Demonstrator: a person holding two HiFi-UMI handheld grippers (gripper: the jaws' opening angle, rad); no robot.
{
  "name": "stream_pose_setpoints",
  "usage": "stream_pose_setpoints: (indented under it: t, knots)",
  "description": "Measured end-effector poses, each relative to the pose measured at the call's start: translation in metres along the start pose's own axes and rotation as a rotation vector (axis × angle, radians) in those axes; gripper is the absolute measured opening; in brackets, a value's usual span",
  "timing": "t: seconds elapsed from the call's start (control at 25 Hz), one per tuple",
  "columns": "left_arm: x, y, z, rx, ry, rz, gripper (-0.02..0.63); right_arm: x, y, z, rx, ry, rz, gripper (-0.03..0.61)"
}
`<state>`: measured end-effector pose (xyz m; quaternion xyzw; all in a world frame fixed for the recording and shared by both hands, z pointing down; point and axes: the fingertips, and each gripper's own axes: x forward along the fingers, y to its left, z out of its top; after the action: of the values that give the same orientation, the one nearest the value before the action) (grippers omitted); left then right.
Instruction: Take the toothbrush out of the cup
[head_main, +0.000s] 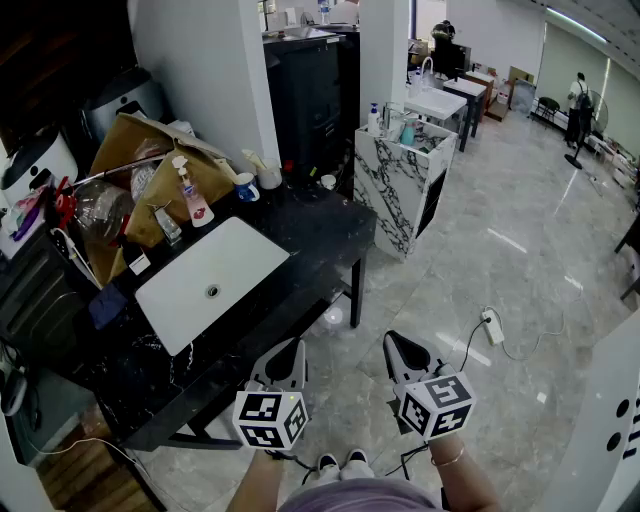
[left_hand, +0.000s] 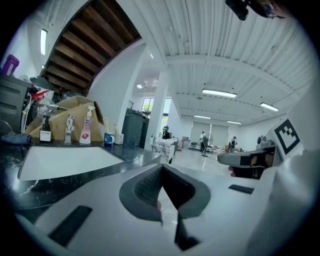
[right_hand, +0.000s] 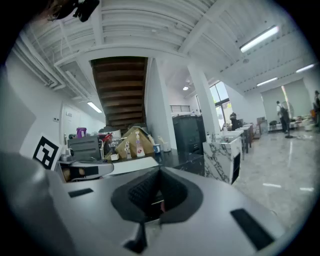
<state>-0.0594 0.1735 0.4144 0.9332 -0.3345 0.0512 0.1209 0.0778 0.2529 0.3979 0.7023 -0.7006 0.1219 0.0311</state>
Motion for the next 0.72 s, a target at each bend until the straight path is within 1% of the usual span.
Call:
stream_pose_setpoints:
  t: [0.24, 0.52, 0.72]
  knots:
    - [0.003, -0.01, -0.007, -0.006, 0.023, -0.007, 0.0, -0.008, -0.008, -0.006, 0.018, -0.014, -0.007, 0.002]
    - [0.013, -0.025, 0.0, -0.002, 0.022, 0.011, 0.0, -0.007, -0.028, 0.006, -0.007, -0.05, -0.018, 0.003]
    - [0.021, -0.025, 0.009, 0.003, 0.007, 0.033, 0.0, 0.0, -0.036, 0.008, 0.01, -0.044, 0.027, 0.067]
